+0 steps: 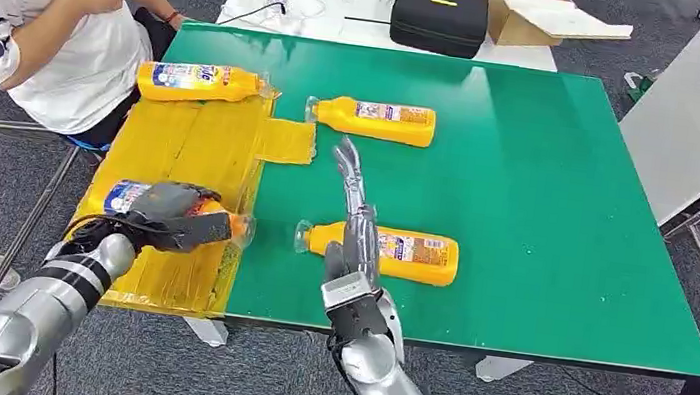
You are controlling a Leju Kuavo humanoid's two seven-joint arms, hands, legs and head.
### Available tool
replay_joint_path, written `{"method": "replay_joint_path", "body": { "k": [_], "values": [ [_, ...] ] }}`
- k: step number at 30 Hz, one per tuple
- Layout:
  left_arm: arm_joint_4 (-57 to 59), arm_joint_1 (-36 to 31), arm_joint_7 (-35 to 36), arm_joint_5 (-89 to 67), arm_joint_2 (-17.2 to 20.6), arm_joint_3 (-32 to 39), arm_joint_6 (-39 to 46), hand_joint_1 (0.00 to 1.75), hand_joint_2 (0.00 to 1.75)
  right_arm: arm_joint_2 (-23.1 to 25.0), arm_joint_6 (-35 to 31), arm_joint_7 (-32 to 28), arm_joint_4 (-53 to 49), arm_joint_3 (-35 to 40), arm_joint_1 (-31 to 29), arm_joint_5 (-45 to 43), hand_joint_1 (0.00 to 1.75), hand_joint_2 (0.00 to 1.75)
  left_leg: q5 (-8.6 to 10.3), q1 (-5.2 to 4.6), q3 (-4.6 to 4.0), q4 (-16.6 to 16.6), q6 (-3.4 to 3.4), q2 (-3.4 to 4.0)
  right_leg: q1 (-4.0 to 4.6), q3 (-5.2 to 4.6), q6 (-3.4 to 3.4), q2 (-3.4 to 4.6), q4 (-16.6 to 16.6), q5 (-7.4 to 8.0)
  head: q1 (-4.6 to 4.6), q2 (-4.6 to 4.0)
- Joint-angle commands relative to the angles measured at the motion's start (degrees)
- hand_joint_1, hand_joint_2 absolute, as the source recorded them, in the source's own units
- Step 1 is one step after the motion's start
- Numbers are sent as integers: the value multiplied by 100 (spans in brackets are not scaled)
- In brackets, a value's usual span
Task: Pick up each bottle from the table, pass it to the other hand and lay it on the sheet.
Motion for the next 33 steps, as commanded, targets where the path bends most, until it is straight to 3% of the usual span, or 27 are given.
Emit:
{"method": "replay_joint_path", "body": {
  "k": [1, 10, 13, 14, 15, 16, 17, 20, 21, 24, 26, 27, 33],
  "values": [
    [393, 21, -229, 185, 128, -102, -568, 0, 0, -83, 97, -1, 626, 97, -305, -33, 0, 0, -10, 0, 37, -8, 7, 20, 3, 32, -8, 12, -10, -4, 2, 2],
    [354, 28, -494, 531, 197, -70, -1197, 0, 0, -61, 212, -15, 759, 31, -341, -69, 0, 0, -6, -2, 57, -15, 9, 18, 3, 55, -14, 12, -16, 1, 0, 0],
    [266, 149, -769, 1039, 143, 322, -1325, 0, 0, -48, 205, -52, 803, 19, -340, -63, 0, 0, -4, -2, 52, -9, 5, 9, 0, 51, -9, 8, -8, 0, 0, 0],
    [-76, 374, -903, 1672, -6, 832, -1046, 0, 0, -137, 60, 213, 926, 113, -441, 272, 0, 0, -3, -3, 50, -8, 4, 6, -1, 50, -7, 7, -7, -1, -2, 0],
    [-82, 420, -903, 1682, -36, 809, -979, 0, 0, -164, 74, 209, 933, 89, -458, 266, 0, 0, -5, -2, 61, -13, 6, 14, 1, 59, -10, 12, -13, 1, 0, 0],
    [-239, 506, -903, 1952, -127, 1020, -779, 0, 0, -213, 39, 380, 1040, 126, -528, 429, 0, 175, -4, -5, 63, -15, 7, 12, -2, 61, -8, 11, -14, 0, 0, 0],
    [-603, 710, -903, 2629, -340, 1536, -293, 0, 0, -318, -36, 900, 1196, 158, -666, 841, 0, 175, -3, -6, 59, -14, 7, 5, -4, 59, -5, 6, -13, 0, 0, 0],
    [-1343, 1011, -903, 3654, -674, 2313, 400, 0, 0, -518, -90, 1726, 1522, 169, -934, 1597, 0, 175, -1, -6, 50, -10, 8, -5, -3, 52, -3, -8, -11, -2, 0, 0],
    [-1792, 1162, -903, 4022, -788, 2621, 797, 0, 175, -648, 74, 2208, 1683, 204, -1074, 1941, 0, 175, -1, -4, 47, -7, 6, -3, -2, 48, -3, -4, -9, -1, 0, 0],
    [-1766, 1124, -902, 4047, -748, 2625, 785, 0, 175, -657, 213, 2159, 1735, 45, -1089, 1988, 0, 175, 1, -1, 33, -1, 9, -15, 3, 41, -2, -21, -10, -1, 2, 0],
    [-2356, 1318, -903, 4267, -839, 2839, 1292, 0, 175, -693, 210, 2486, 1783, 18, -1104, 2210, 0, 175, -4, -6, 42, -2, 10, -5, 0, 44, -4, -14, -9, -4, 4, 0],
    [-2759, 1465, -903, 4484, -858, 2926, 1626, 0, 175, -865, 363, 2941, 1889, 99, -1206, 2602, 0, 175, -2, -5, 31, -2, 6, -4, 0, 34, -4, -9, -6, -2, 2, 0],
    [-3848, 2144, -903, 4536, -812, 3082, 2532, 0, 175, -1390, 880, 3494, 2291, -236, -1333, 2877, 0, 175, -3, -3, 32, -4, 7, 1, 0, 30, 0, -5, -10, -1, -2, 0]
  ]
}}
